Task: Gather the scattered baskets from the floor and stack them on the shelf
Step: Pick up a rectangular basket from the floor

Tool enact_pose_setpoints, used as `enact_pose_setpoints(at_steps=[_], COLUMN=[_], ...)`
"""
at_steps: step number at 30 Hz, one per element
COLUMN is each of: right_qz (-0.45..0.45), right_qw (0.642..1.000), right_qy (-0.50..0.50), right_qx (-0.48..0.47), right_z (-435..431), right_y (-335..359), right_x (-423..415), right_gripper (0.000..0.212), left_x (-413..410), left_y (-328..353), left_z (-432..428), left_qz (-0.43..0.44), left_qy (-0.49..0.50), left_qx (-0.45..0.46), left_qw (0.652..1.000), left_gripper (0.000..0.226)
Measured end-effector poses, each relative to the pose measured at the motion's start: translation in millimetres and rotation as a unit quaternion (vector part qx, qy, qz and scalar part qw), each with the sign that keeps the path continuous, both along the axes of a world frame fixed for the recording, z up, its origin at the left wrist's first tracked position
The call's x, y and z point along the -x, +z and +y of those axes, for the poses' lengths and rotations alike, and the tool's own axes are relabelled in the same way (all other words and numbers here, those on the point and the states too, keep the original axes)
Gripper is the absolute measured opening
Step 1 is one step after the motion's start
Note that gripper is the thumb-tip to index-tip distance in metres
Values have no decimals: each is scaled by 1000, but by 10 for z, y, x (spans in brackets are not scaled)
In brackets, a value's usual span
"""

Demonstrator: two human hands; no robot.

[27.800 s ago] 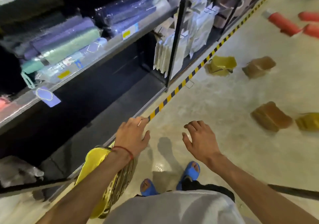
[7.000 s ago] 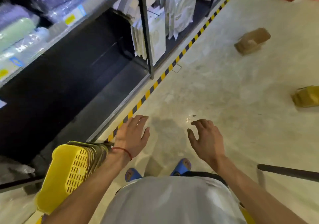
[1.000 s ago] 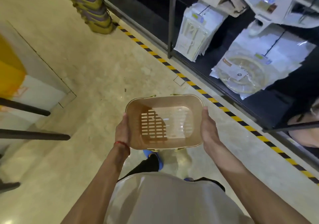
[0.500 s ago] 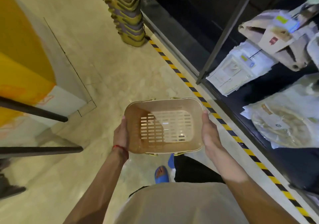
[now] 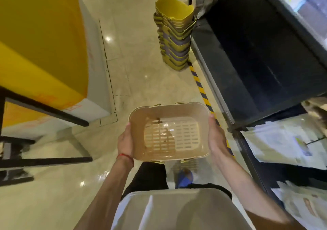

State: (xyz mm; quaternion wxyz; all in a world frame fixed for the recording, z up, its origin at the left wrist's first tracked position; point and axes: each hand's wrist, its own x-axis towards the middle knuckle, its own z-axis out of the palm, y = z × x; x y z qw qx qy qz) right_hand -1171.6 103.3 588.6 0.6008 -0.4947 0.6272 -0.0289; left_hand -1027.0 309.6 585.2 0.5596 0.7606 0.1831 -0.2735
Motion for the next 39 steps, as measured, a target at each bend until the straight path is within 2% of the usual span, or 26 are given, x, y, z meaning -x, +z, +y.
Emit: enact_pose_setpoints(at_steps=[5, 9, 12, 14, 17, 20, 23, 27, 31, 34, 36, 39], right_qz=[-43, -59, -42, -52, -48, -16, -52, -75, -36, -35, -34, -31], right_qw=[999, 997, 997, 997, 998, 999, 997, 995, 995, 992, 990, 985], right_qy=[23, 45, 56, 46, 22, -22, -33, -36, -83, -106, -123, -156], right_qx=[16, 18, 29, 40, 46, 32, 47, 61, 48, 56, 62, 61], right_z=[-502, -836, -1071, -1186, -1468, -1732, -1996, -2476, -3072, -3500, -3756, -4047], right_y=[-81, -132, -277, -209, -119, -73, -39, -48, -97, -167, -147, -95], right_x=[-889, -1698, -2248, -2625, -3169, -3637, -4031, -4592, -5157, -5472, -5654, -5889], right_gripper=[55, 77, 98, 90, 66, 66, 72, 50, 75, 80, 78, 59], left_x=[-719, -1508, -2179, -2636, -3307, -3867, -4388, -5025, -5649, -6076, -6327, -6669], left_y=[-32, -109, -121, -89, -42, 31, 60, 76, 112, 152, 168, 172], left_z=[-443, -794, -1043, -1223, -1553, -1906, -2296, -2914, -3633, -4148, -4491, -4919], left_qz=[-5, -14, 7, 5, -10, -7, -10, -28, -39, -45, -55, -61], left_qy=[30, 28, 38, 18, 6, -4, -23, -39, -63, -84, -107, -150], left_qx=[20, 31, 47, 43, 38, 37, 33, 23, 12, 13, 21, 18], left_qw=[999, 999, 998, 999, 999, 999, 999, 999, 997, 995, 992, 987], left_gripper=[40, 32, 36, 42, 40, 40, 41, 39, 40, 39, 40, 40])
